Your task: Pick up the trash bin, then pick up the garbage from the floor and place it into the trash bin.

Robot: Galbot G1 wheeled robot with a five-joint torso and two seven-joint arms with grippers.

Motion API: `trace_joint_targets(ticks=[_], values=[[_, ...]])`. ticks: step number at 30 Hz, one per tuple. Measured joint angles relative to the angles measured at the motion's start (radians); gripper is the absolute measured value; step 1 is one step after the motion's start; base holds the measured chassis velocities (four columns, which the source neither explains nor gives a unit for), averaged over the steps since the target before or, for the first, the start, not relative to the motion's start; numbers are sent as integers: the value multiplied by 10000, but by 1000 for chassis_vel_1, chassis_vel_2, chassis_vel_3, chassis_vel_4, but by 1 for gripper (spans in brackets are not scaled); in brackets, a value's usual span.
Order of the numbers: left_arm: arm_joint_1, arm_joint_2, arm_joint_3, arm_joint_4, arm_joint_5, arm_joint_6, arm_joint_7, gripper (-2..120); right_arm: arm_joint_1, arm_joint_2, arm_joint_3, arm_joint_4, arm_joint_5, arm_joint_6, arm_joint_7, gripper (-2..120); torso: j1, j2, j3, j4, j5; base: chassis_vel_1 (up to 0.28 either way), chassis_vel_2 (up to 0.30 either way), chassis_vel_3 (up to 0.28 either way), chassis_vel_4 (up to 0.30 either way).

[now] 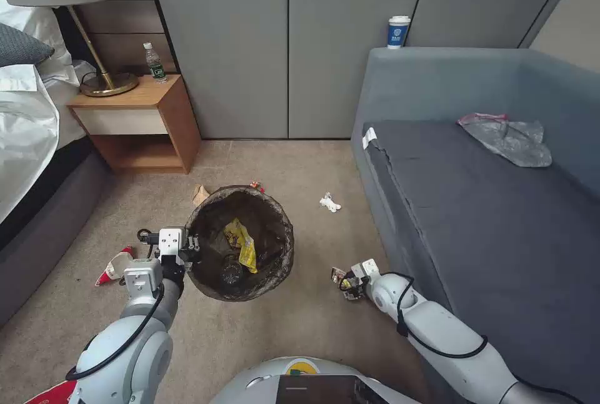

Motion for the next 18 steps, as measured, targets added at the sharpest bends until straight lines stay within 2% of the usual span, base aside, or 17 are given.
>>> trace_joint_targets(ticks=[7,9,10,11,14,15,17,18], values=[[10,-2,51,-52,6,-2,-1,2,-107,-174,-24,346,360,-22,360,57,1,-1,0,-6,-6,0,0,0,0],[19,6,63,-63,7,-2,-1,2,-167,-239,5,433,459,-25,486,47,1,-1,0,-12,-19,0,0,0,0],[23,15,67,-68,7,-2,0,2,-198,-256,6,490,492,-29,531,43,1,-1,-1,-11,-11,0,0,0,0],[23,15,67,-68,7,-2,0,2,-198,-256,6,490,492,-29,531,43,1,-1,-1,-11,-11,0,0,0,0],[22,39,79,-68,7,-2,9,2,-232,-274,-16,593,613,-43,717,28,1,-1,-1,-11,-17,0,0,0,0],[22,39,79,-68,7,-2,9,2,-232,-274,-16,593,613,-43,717,28,1,-1,-1,-11,-17,0,0,0,0],[17,40,87,-68,7,-2,14,2,-231,-273,-59,622,698,-44,824,18,1,-1,-2,-10,-17,0,0,0,0],[17,40,87,-68,7,-2,14,2,-231,-273,-59,622,698,-44,824,18,1,-1,-2,-10,-17,0,0,0,0]])
